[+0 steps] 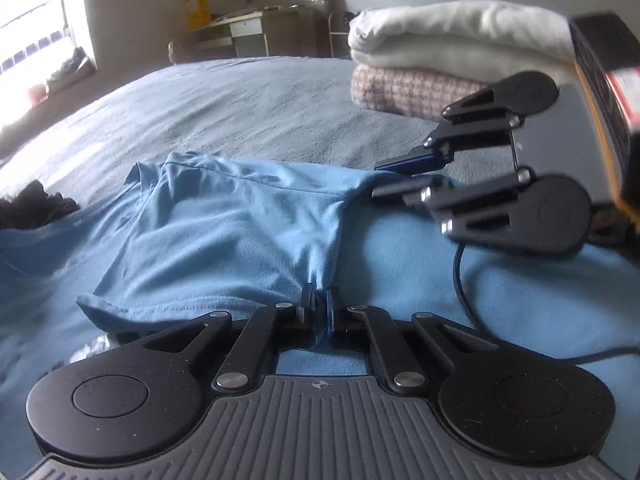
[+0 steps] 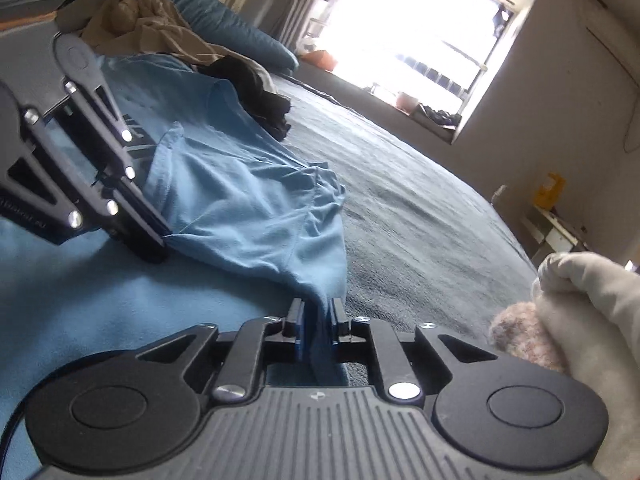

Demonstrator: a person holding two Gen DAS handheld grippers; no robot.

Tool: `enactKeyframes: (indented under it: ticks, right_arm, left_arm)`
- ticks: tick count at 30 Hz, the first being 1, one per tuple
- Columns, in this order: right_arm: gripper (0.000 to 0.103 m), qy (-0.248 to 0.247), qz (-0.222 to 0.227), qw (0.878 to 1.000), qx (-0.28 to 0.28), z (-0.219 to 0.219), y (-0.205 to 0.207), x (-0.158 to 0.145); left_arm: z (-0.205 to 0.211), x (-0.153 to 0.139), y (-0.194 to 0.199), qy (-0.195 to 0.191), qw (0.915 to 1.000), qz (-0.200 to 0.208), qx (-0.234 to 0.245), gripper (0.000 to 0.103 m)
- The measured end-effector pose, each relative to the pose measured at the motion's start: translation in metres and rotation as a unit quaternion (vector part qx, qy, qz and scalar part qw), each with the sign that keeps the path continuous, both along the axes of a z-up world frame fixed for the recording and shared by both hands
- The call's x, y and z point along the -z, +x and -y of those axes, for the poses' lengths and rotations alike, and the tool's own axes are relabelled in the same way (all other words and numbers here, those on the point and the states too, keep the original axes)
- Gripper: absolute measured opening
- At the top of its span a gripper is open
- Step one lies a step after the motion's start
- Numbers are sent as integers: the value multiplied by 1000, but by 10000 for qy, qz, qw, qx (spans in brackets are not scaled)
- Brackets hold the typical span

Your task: Fold clothes

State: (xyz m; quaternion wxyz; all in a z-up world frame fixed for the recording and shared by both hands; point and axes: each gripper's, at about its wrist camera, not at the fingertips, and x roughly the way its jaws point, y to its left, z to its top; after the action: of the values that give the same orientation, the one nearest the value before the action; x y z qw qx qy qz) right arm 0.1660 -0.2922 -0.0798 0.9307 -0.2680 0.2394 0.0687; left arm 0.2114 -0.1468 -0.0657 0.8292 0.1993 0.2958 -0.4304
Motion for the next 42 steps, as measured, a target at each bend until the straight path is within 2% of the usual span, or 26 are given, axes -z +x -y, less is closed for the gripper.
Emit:
enactKeyframes:
  ticks: [5,8,10,11,12,14,19,23,26,27,29,34,36,39,42]
  right_arm:
    - [28,-673,114,9972,-310,-18,10,9]
    - [29,-1062,168,9931,-475,-28,19,15]
    - [26,-1265,261,9901,-548,-34,24,18]
    - [23,-1338,337,9888,-566,-35,26,19]
    - [15,-1410,413,9874,-583,-37,28,20]
    - [8,-1182,521,9911,-327,-27,32,15]
    - [8,-601,735,9948,376,3,43,5]
    - [8,-46,658,9937,909,33,51,7]
    - [8,116,649,9925,1029,39,51,7]
    - [8,116,620,9928,1023,38,52,8]
    - [8,116,560,9933,1009,37,54,10]
    - [8,288,514,9941,913,40,50,11]
    - [8,373,502,9941,887,42,48,11]
    - [8,305,534,9944,854,40,46,14]
    - [8,71,578,9953,773,33,43,19]
  left_arm:
    - [0,1,1,-153,9999,-59,-34,3]
    - [-1,2,1,-212,9997,-76,-34,3]
    - [-2,2,3,-267,9996,-115,-54,3]
    - [-2,2,3,-293,9995,-134,-66,4]
    - [-2,2,5,-334,9993,-156,-87,4]
    - [0,1,9,-413,9989,-196,-144,4]
    - [24,-2,24,-673,9970,-337,-176,4]
    - [49,6,32,-650,9966,-500,-113,4]
    - [53,7,30,-595,9968,-520,-75,6]
    - [51,5,30,-573,9969,-535,-63,8]
    - [39,-5,35,-628,9950,-777,-61,27]
    - [2,-35,76,-1259,9849,-947,-711,34]
    - [3,-41,105,-1273,9806,-912,-1177,35]
    - [13,-36,157,-1308,9692,-1365,-1579,35]
    - [22,-21,200,-1523,9480,-2119,-1823,35]
